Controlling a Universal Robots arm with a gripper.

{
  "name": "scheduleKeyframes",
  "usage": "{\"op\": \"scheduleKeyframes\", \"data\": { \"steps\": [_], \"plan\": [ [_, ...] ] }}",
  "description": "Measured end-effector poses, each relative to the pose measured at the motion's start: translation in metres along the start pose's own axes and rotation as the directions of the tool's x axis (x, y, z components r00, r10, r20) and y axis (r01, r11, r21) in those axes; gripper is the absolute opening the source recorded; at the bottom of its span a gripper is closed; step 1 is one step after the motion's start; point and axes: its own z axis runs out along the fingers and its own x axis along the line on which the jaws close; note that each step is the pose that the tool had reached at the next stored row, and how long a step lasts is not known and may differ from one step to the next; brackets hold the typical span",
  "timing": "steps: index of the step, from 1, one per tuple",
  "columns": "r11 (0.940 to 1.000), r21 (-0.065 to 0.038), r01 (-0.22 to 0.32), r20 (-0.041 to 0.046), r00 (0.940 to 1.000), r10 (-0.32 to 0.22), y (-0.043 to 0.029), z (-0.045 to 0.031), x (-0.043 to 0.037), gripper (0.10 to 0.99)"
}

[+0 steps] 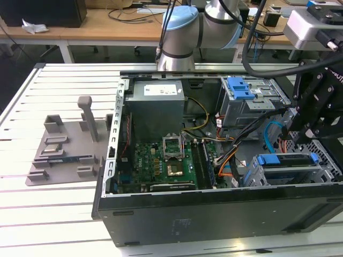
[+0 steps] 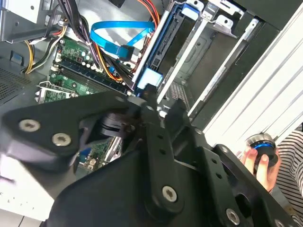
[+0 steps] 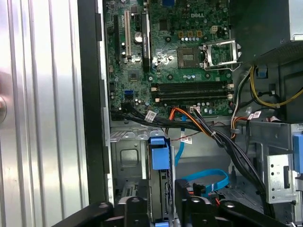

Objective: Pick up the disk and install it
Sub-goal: 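Insert the disk into the insertion slot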

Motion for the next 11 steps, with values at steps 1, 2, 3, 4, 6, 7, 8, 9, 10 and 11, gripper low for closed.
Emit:
{"op": "scheduleKeyframes", "data": {
  "steps": [1, 2, 3, 4, 6, 7, 8, 9, 10, 11],
  "plan": [
    [1.0000, 0.000, 0.000, 0.0000, 1.0000, 0.000, 0.0000, 0.0000, 0.0000, 0.294],
    [1.0000, 0.000, 0.000, -0.0002, 1.0000, 0.000, 0.0000, 0.0000, 0.0000, 0.235],
    [1.0000, 0.000, 0.000, -0.0002, 1.0000, 0.000, 0.0000, 0.0000, 0.0000, 0.235],
    [1.0000, 0.000, 0.000, -0.0002, 1.0000, 0.000, 0.0000, 0.0000, 0.0000, 0.176],
    [1.0000, 0.000, 0.000, -0.0003, 1.0000, 0.000, 0.0000, 0.0000, 0.0000, 0.106],
    [1.0000, 0.000, 0.000, -0.0004, 1.0000, 0.000, 0.0000, 0.0000, 0.0000, 0.106],
    [1.0000, 0.000, 0.000, -0.0004, 1.0000, 0.000, 0.0000, 0.0000, 0.0000, 0.106],
    [1.0000, 0.000, 0.000, -0.0005, 1.0000, 0.000, 0.0000, 0.0000, 0.0000, 0.106],
    [1.0000, 0.000, 0.000, -0.0005, 1.0000, 0.000, 0.0000, 0.0000, 0.0000, 0.106],
    [1.0000, 0.000, 0.000, -0.0005, 1.0000, 0.000, 0.0000, 0.0000, 0.0000, 0.106]
  ]
}}
